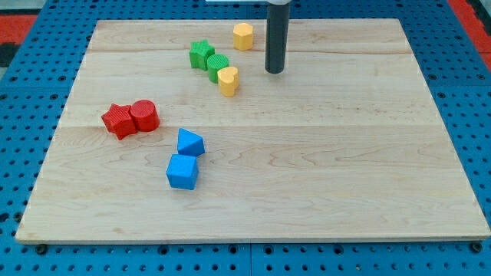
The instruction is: Move yellow heart towards green circle
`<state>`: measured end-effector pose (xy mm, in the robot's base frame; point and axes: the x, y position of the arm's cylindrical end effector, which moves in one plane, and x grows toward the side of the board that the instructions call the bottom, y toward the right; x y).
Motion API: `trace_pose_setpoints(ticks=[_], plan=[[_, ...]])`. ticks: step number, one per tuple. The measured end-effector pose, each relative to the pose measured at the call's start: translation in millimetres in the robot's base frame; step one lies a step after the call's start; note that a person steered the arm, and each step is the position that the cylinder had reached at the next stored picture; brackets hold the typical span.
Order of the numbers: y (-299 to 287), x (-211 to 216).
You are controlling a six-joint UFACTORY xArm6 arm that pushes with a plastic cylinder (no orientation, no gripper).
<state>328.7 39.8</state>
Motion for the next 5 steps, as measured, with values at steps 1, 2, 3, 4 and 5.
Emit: trace_pose_setpoints(ticks=[1, 2, 3, 4, 5], plan=[[-60.5, 3.1], [-130.6, -9.0], [-136.3, -37.9], [-121.2, -12.5], [-115.4, -14.0]])
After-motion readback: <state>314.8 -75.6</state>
